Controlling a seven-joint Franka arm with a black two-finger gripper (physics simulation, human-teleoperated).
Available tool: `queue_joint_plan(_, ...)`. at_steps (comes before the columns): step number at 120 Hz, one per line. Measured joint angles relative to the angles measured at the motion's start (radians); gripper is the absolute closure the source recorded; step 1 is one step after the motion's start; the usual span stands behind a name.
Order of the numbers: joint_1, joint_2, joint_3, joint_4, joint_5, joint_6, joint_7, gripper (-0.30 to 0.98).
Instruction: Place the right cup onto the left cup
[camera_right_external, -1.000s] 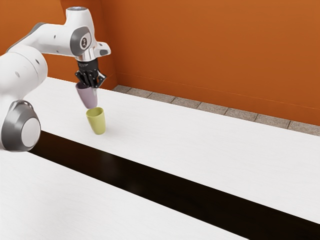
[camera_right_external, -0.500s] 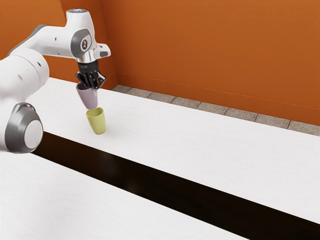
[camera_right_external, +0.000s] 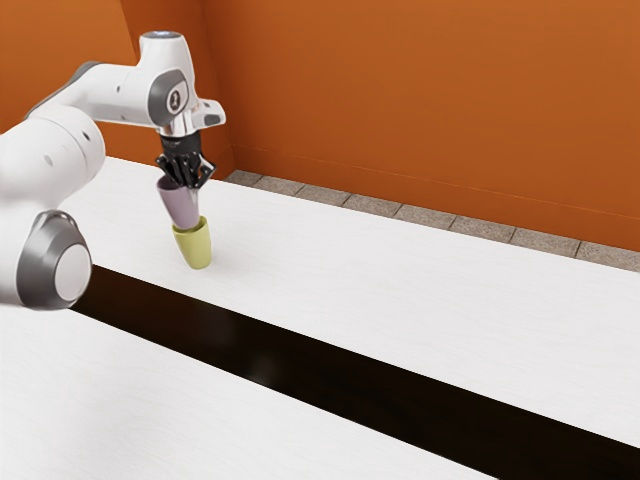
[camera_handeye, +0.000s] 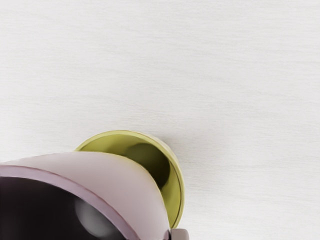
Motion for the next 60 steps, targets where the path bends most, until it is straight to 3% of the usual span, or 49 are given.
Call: queue_joint_plan(60, 0.000, 0.040, -0.005, 0.020, 0.000, 0.003, 0.003, 0.78)
